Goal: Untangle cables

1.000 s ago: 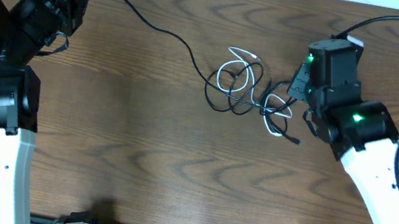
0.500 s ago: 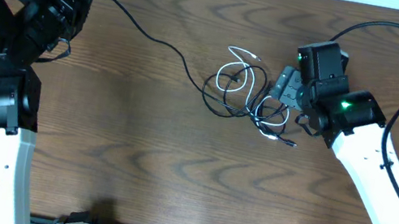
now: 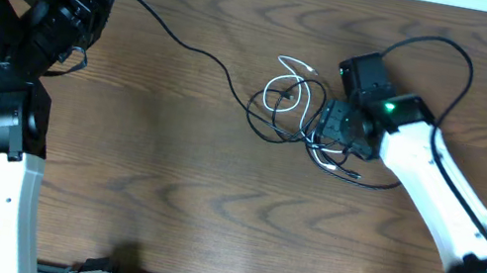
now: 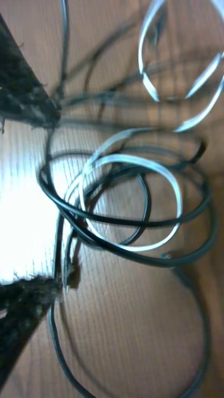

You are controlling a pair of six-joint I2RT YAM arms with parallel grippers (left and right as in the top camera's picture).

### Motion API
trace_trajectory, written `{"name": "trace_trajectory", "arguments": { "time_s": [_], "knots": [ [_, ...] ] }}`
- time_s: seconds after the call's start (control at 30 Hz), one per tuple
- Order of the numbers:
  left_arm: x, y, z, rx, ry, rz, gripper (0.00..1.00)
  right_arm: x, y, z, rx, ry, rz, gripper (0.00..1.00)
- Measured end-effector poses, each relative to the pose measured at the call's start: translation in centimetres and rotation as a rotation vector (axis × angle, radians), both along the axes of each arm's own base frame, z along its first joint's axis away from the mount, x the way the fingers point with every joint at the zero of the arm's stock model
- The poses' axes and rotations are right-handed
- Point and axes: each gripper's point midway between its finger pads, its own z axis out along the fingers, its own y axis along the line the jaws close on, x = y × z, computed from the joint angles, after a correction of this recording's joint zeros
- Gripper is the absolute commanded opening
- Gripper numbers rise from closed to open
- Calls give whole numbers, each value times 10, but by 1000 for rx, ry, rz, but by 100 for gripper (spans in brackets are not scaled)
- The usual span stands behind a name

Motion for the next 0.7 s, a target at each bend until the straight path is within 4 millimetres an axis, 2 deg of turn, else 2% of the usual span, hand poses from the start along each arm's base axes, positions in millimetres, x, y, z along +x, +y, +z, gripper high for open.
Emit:
{"name": "trace_trajectory", "arguments": {
  "time_s": [0.13,0.17,0.27,0.33,0.4,0.43,0.7],
  "knots": [
    [0,0,-2,-2,7,0,8,5,-15,-25,-21,62,-65,62],
    [0,0,-2,-2,8,0,8,7,-20,-29,-24,70,-80,59],
    [0,0,-2,-2,9,0,7,16,-31,-33,-10,66,-103,40],
    [0,0,-2,-2,9,0,7,23,-35,-32,22,52,-107,20],
    [0,0,-2,-2,9,0,7,26,-37,-31,50,48,-107,5],
    [0,0,-2,-2,9,0,7,27,-38,-31,65,52,-105,1],
    [-2,1,-13,0,53,9,7,27,-38,-26,107,54,-98,1]
  ]
}}
